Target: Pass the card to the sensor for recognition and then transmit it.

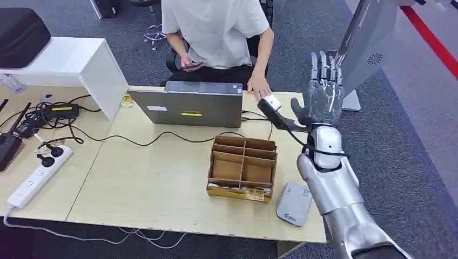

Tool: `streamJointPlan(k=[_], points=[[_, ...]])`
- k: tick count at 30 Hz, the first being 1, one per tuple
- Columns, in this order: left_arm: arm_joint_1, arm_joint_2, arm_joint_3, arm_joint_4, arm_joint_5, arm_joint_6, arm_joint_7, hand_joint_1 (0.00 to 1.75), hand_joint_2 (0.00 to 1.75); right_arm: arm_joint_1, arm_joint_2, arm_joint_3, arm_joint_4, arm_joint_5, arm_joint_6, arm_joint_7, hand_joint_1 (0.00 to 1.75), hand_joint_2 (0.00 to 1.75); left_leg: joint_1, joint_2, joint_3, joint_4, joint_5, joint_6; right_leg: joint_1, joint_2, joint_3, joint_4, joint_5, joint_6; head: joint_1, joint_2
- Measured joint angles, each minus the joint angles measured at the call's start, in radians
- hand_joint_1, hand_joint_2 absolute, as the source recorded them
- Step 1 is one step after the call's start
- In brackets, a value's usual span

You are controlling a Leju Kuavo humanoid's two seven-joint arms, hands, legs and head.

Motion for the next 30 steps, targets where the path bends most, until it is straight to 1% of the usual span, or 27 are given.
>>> streamJointPlan(k=[1, 4, 6, 8, 9, 11, 13, 14, 16, 20, 25, 26, 27, 30], points=[[0.0, 0.0, 0.0, 0.0, 0.006, 0.003, 0.0, 0.0, 1.75, 0.042, -0.005, 0.0, -0.049, -0.005, -0.005, -0.008, 0.0, 1.75, 0.0, 0.0, 0.0, 0.0, 0.0, 0.0, 0.0, -0.001, 0.0, 0.0, 0.0, 0.0, 0.0, 0.0], [0.001, -0.002, 0.002, 0.0, 0.027, 0.014, 0.0, 0.0, 1.75, 0.218, -0.031, -0.003, -0.251, -0.027, -0.027, -0.042, 0.0, 1.75, 0.0, 0.0, -0.001, 0.0, -0.001, 0.001, 0.001, -0.001, 0.0, 0.0, -0.001, 0.0, 0.0, 0.0], [0.001, -0.003, 0.005, 0.002, 0.041, 0.022, -0.002, 0.0, 1.75, 0.348, -0.055, -0.011, -0.377, -0.041, -0.061, -0.064, 0.0, 1.75, 0.0, 0.0, -0.001, 0.0, -0.003, 0.001, 0.001, -0.001, -0.001, -0.001, -0.003, 0.002, 0.0, 0.0], [0.002, -0.003, 0.01, 0.007, 0.053, 0.034, -0.004, 0.0, 1.75, 0.479, -0.081, -0.027, -0.502, -0.061, -0.11, -0.094, 0.0, 1.75, 0.0, 0.0, -0.002, 0.0, -0.005, 0.0, 0.0, -0.001, -0.001, -0.001, -0.004, 0.001, 0.0, 0.0], [0.002, -0.003, 0.011, 0.008, 0.06, 0.039, -0.006, 0.0, 1.75, 0.537, -0.093, -0.038, -0.556, -0.072, -0.121, -0.107, 0.0, 1.75, 0.0, 0.001, -0.002, 0.0, -0.006, 0.001, 0.001, -0.001, -0.001, -0.001, -0.004, 0.001, 0.0, 0.0], [0.002, -0.003, 0.016, 0.009, 0.064, 0.043, -0.011, 0.0, 1.75, 0.624, -0.115, -0.061, -0.637, -0.122, -0.122, -0.144, 0.0, 1.75, 0.0, 0.004, -0.002, 0.0, -0.007, 0.001, 0.001, 0.001, -0.001, -0.001, -0.005, 0.001, 0.0, 0.0], [0.002, -0.003, 0.017, 0.009, 0.069, 0.042, -0.013, 0.0, 1.75, 0.684, -0.147, -0.067, -0.684, -0.244, -0.088, -0.221, 0.0, 1.75, 0.0, 0.006, -0.001, 0.0, -0.009, 0.0, 0.001, 0.004, -0.001, -0.001, -0.005, 0.001, 0.0, 0.0], [0.002, -0.003, 0.018, 0.009, 0.07, 0.04, -0.014, 0.0, 1.75, 0.709, -0.164, -0.072, -0.699, -0.302, -0.057, -0.263, 0.0, 1.75, 0.0, 0.007, -0.001, 0.0, -0.009, 0.0, 0.001, 0.005, -0.001, -0.001, -0.005, 0.001, 0.0, 0.0], [0.002, -0.003, 0.019, 0.009, 0.073, 0.039, -0.016, 0.0, 1.75, 0.746, -0.192, -0.081, -0.706, -0.369, 0.0, -0.313, 0.0, 1.75, 0.0, 0.008, -0.001, 0.0, -0.009, 0.0, 0.001, 0.005, -0.001, -0.001, -0.005, 0.001, 0.0, 0.0], [0.002, -0.003, 0.02, 0.009, 0.073, 0.037, -0.019, 0.0, 1.75, 0.78, -0.226, -0.089, -0.714, -0.396, 0.024, -0.341, 0.0, 1.75, 0.0, 0.008, 0.0, 0.0, -0.008, 0.0, 0.001, 0.006, -0.001, -0.001, -0.004, 0.001, 0.0, 0.0], [0.002, -0.003, 0.021, 0.009, 0.073, 0.032, -0.022, 0.0, 1.75, 0.794, -0.237, -0.091, -0.69, -0.38, 0.05, -0.362, 0.0, 1.75, 0.0, 0.009, 0.0, 0.0, -0.008, 0.0, 0.001, 0.006, -0.001, 0.0, -0.004, 0.001, 0.0, 0.0], [0.002, -0.003, 0.021, 0.009, 0.073, 0.032, -0.022, 0.0, 1.75, 0.794, -0.237, -0.086, -0.685, -0.359, 0.055, -0.355, 0.0, 1.75, 0.0, 0.009, 0.0, 0.0, -0.008, 0.0, 0.001, 0.006, -0.001, 0.0, -0.004, 0.001, 0.0, 0.0], [0.002, -0.003, 0.021, 0.009, 0.073, 0.032, -0.022, 0.0, 1.75, 0.794, -0.234, -0.073, -0.68, -0.321, 0.055, -0.33, 0.0, 1.75, 0.0, 0.009, 0.0, 0.0, -0.008, 0.0, 0.002, 0.006, -0.001, 0.0, -0.004, 0.001, 0.0, 0.0], [0.002, -0.003, 0.024, 0.009, 0.073, 0.034, -0.022, 0.0, 1.75, 0.794, -0.22, -0.022, -0.664, -0.228, 0.027, -0.258, 0.0, 1.75, 0.0, 0.01, 0.0, 0.0, -0.008, 0.0, 0.002, 0.006, -0.001, 0.0, -0.005, 0.0, 0.0, 0.0]])
